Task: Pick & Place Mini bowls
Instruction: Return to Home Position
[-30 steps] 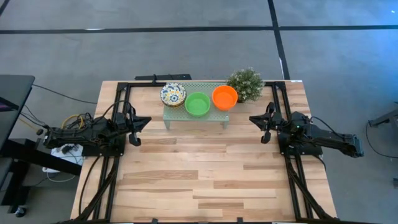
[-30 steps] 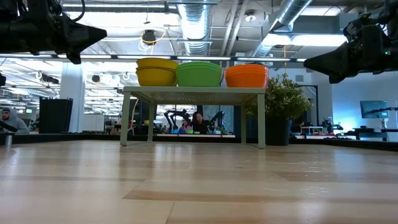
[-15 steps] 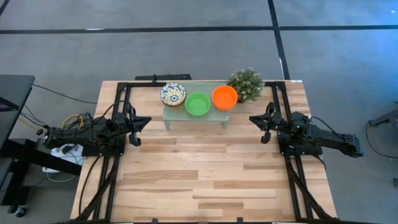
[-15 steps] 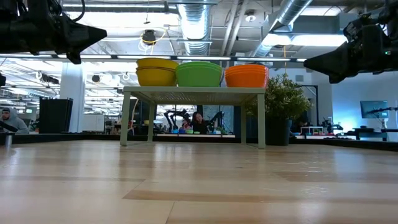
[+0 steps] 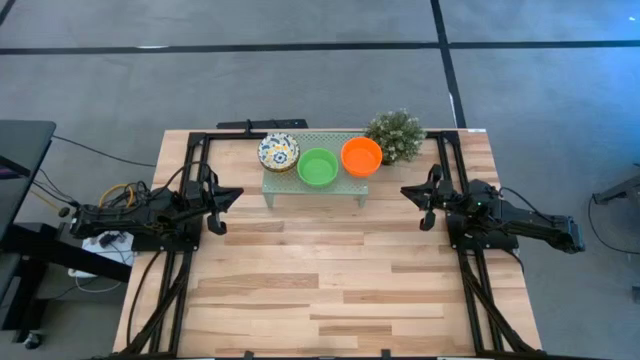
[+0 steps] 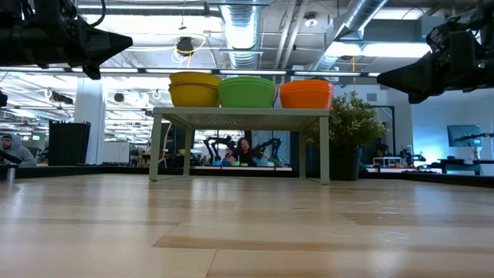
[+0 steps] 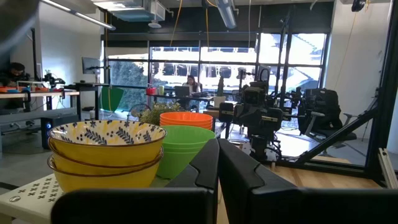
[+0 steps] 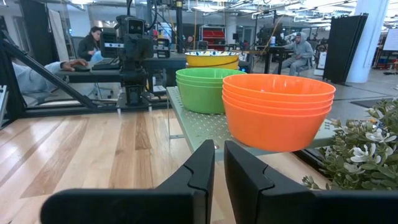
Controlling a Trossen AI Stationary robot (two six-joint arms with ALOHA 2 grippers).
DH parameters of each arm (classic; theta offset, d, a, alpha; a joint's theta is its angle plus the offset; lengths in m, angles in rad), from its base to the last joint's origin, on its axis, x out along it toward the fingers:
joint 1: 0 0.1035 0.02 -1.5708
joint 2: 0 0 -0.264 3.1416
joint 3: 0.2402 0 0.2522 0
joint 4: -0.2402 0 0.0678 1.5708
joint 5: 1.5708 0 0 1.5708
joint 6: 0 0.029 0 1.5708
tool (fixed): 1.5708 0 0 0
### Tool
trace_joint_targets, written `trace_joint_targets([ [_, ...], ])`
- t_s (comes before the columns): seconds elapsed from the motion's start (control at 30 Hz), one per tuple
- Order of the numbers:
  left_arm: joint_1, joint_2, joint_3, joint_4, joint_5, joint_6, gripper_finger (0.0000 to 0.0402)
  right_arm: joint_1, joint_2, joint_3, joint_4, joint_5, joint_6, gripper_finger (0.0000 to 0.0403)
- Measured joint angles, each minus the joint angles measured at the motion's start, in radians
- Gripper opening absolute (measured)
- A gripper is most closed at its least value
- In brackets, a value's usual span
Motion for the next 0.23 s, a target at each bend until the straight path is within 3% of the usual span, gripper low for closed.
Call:
trace_joint_targets([
  [0.23,0.000,0.000,0.000,0.000,0.000,0.000,0.0010,0.000,0.000,0.000,0.000,0.000,0.000,0.0034],
])
